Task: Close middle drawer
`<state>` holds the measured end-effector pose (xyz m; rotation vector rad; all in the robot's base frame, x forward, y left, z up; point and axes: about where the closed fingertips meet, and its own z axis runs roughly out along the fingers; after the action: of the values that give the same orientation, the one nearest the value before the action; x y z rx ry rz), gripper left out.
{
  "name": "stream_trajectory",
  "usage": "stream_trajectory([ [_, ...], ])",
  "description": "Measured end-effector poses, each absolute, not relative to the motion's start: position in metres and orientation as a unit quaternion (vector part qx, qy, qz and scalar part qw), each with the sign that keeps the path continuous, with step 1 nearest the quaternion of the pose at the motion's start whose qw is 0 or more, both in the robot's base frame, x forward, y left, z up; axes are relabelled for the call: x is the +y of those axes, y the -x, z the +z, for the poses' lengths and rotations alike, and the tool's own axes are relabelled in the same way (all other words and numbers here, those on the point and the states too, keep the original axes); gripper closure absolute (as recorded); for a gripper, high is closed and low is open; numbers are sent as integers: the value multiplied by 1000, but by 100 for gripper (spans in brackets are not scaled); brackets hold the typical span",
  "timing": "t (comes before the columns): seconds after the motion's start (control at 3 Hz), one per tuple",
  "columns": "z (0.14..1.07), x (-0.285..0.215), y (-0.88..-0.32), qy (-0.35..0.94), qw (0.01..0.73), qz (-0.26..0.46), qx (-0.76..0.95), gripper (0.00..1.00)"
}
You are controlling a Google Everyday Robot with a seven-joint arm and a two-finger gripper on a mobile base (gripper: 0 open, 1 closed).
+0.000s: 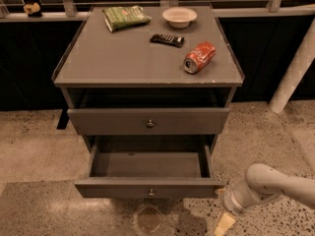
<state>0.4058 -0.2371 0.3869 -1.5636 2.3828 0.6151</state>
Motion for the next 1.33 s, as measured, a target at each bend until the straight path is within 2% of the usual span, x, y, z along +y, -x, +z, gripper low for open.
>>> stream_trajectory([
  [0.67,381,-232,-424,550,103,204,804,0],
  [1.33,378,-227,-493,575,119,175,791,0],
])
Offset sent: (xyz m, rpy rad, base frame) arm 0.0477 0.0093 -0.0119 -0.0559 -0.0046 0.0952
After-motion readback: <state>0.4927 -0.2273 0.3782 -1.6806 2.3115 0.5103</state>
